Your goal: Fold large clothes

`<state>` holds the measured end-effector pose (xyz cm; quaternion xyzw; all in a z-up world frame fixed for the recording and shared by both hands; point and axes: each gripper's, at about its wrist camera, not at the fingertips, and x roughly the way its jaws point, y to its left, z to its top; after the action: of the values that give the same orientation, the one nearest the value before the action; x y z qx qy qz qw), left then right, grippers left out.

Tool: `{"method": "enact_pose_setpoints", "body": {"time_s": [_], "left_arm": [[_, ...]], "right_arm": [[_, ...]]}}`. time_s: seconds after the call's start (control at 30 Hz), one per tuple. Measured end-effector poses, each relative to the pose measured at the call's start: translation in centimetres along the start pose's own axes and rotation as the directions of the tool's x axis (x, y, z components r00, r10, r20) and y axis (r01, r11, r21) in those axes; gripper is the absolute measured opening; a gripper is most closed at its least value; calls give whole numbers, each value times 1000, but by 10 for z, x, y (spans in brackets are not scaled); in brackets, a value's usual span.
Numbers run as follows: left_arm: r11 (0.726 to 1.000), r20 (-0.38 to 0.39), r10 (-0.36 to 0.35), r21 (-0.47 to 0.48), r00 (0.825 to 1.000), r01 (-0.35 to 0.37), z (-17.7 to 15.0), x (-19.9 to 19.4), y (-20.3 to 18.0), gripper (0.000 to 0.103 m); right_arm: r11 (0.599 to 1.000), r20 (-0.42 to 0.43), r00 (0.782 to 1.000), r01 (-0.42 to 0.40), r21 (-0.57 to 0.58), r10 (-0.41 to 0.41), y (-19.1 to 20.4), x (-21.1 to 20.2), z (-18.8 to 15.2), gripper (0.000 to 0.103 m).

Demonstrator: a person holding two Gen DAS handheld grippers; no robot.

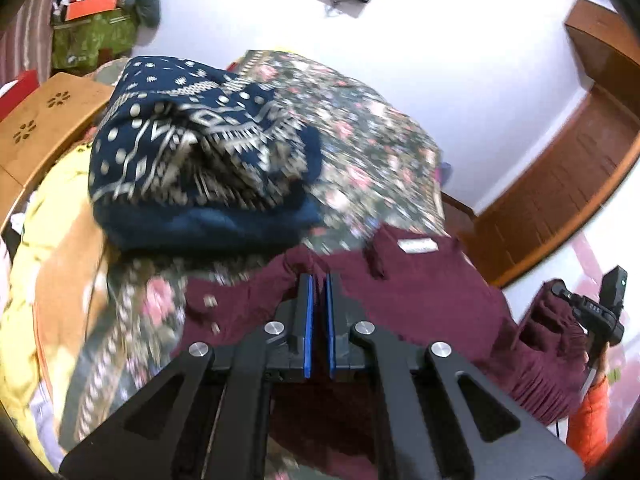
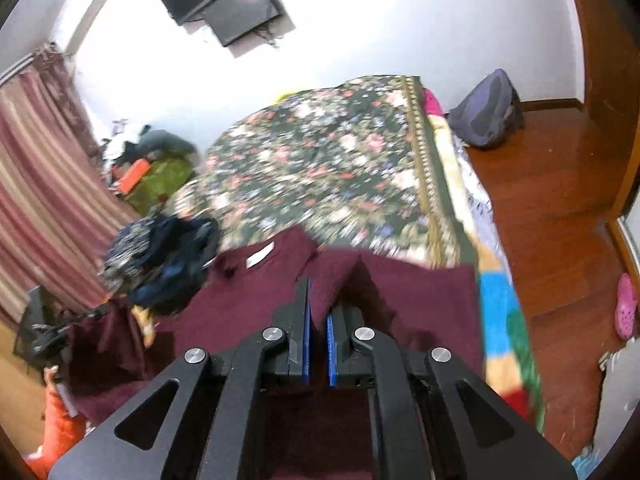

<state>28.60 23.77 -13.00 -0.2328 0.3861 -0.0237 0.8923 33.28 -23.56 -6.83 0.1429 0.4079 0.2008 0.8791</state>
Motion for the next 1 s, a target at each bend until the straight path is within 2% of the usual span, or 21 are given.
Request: {"method": "enact_pose_setpoints", "body": {"time_s": [0.17,0.23,0.3,0.37,0.47,0.57,0.6,0.63,0.67,0.7,0.73,0.83,0.9,1.0], "left_arm": [[991,-29,125,-45,992,-126,12,56,29,6],[981,-47,187,-34,981,-188,8,73,37,6],[961,-58,276,11,959,-276,1,84,41,6],[945,-68,325,75,943,-320,-7,89,40,6],[946,-90,311,127,946,-299,-15,81,34,6],[940,-64,307,174,950,-292,-20,63,20,12],[939,-53,301,192,952,-287,-22,57,13,18],[938,-47,296,205,954,-280,-23,52,8,22],[937,-40,286,220,957,-271,-24,47,1,32],[937,-32,269,242,963,-254,-27,40,-8,38],[936,-29,257,256,966,-242,-29,37,-18,40],[937,-39,208,295,977,-187,-37,31,-43,47],[940,-58,169,310,984,-143,-47,32,-58,53],[931,-101,141,351,985,-97,-63,40,-79,54]], "right_arm": [[994,-59,993,103,23,-102,-30,61,14,5],[990,-109,984,143,12,-140,-39,83,11,6],[987,-131,978,162,-16,-163,-39,88,10,6],[980,-120,974,183,-73,-191,-33,85,7,9],[966,-119,966,210,-150,-229,-21,74,7,13],[954,-112,962,225,-195,-250,-8,63,7,20],[949,-98,961,235,-210,-259,-2,56,5,24],[941,-76,958,253,-223,-276,4,49,3,35],[936,-60,956,267,-231,-287,6,49,4,44],[928,-26,955,281,-243,-296,12,40,2,49],[927,-6,957,279,-251,-290,16,35,0,54],[928,28,967,253,-275,-255,33,16,-8,56],[932,15,976,210,-295,-215,44,12,-16,60],[932,-22,985,156,-328,-173,62,17,-36,63]]}}
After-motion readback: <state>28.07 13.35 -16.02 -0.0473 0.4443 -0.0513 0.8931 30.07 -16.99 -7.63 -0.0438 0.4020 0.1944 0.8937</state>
